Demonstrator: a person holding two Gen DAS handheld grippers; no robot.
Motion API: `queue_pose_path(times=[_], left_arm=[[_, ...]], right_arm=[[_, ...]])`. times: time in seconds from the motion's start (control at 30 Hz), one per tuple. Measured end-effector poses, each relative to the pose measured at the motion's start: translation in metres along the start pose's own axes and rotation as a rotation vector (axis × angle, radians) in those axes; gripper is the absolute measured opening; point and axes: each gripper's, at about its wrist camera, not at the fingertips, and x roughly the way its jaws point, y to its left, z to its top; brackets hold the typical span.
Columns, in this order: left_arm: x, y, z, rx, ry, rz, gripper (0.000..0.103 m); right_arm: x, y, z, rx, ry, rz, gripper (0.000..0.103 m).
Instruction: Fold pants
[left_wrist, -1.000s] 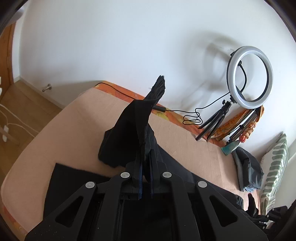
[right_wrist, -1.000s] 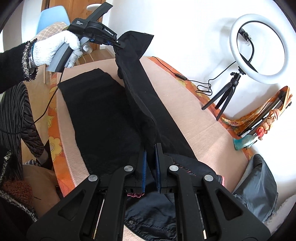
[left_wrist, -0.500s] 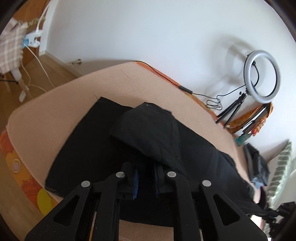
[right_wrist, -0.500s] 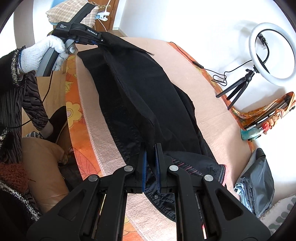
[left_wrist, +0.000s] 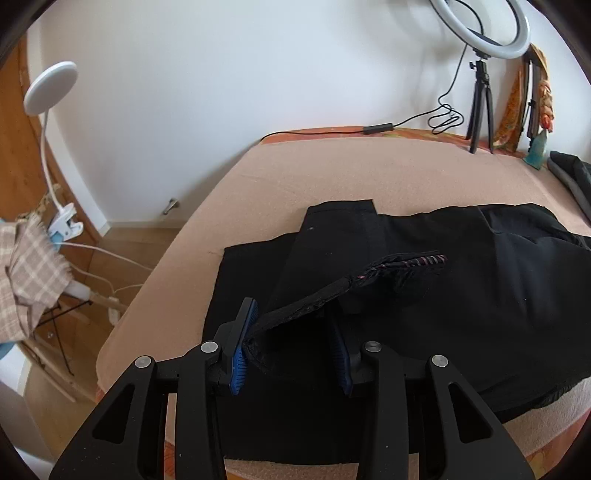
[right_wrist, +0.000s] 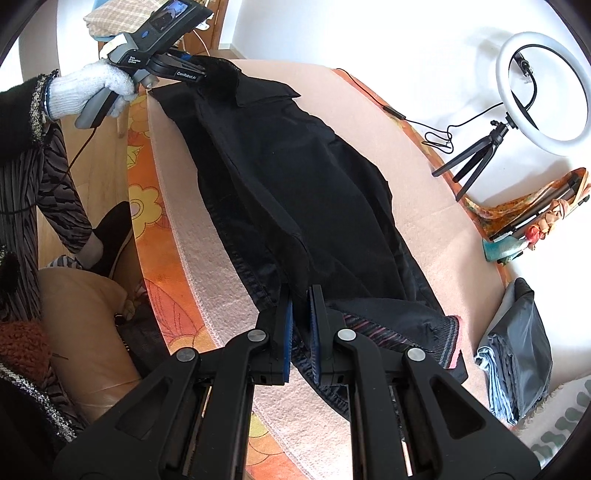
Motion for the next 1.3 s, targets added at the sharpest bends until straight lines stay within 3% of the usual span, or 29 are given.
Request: queue_pose_path(times=[0.07,0.1,0.17,0.23,0.37,0.43,0.6,0.77,0.83,0.93,1.1,1.23,1.3], left_arm=[[-0.005,0.001,0.003,0.01,-0.022,-0.043,0.022],[-0.007,0.005,0.004,-0.013,-0.02,-0.085,0.008],[-0.008,0.012,0.005,-0.085,-0.016,-0.166,0.007],[-0.011,0.01,0.002,-0.091,-0.012,-0.209,0.006],[-0.017,-0.016,-0.007,0.092,0.004,-0.196,0.011],[-0.012,-0.029,-0.008,0.187,0.043,-0.206,0.033],[-0.015,-0.066,-0.008,0.468,0.036,-0.123,0.037],[-0.006,-0.096,-0.008,0.647,0.034,-0.104,0.036],[-0.004,-0.103,-0.006,0.658,0.033,-0.14,0.008],[0.0,-0.094,0.003,0.515,0.031,-0.196,0.005],[-0.005,-0.017,0.018,0.039,-0.007,-0.28,0.002],[-0.01,0.059,-0.001,-0.33,-0.041,-0.294,0.002],[-0.004,0.082,-0.015,-0.414,-0.015,-0.277,0.002]], right_arm=[[-0.002,-0.005,-0.003,0.009,0.005,-0.012,0.008],[-0.003,-0.007,-0.004,0.013,0.005,-0.021,0.008],[-0.007,-0.013,-0.006,0.021,0.005,-0.035,0.008],[-0.012,-0.018,-0.008,0.03,0.004,-0.051,0.008],[-0.017,-0.02,-0.013,0.04,0.008,-0.057,0.008],[-0.015,-0.019,-0.014,0.047,0.012,-0.048,0.008],[-0.01,-0.014,-0.017,0.054,0.02,-0.027,0.008],[-0.01,-0.016,-0.016,0.065,0.016,-0.022,0.008],[-0.011,-0.017,-0.017,0.066,0.015,-0.025,0.008],[-0.012,-0.018,-0.018,0.07,0.013,-0.026,0.008],[-0.011,-0.016,-0.018,0.066,0.013,-0.033,0.008],[-0.007,-0.015,-0.017,0.074,0.011,-0.031,0.008],[-0.003,-0.013,-0.017,0.07,0.015,-0.028,0.008]])
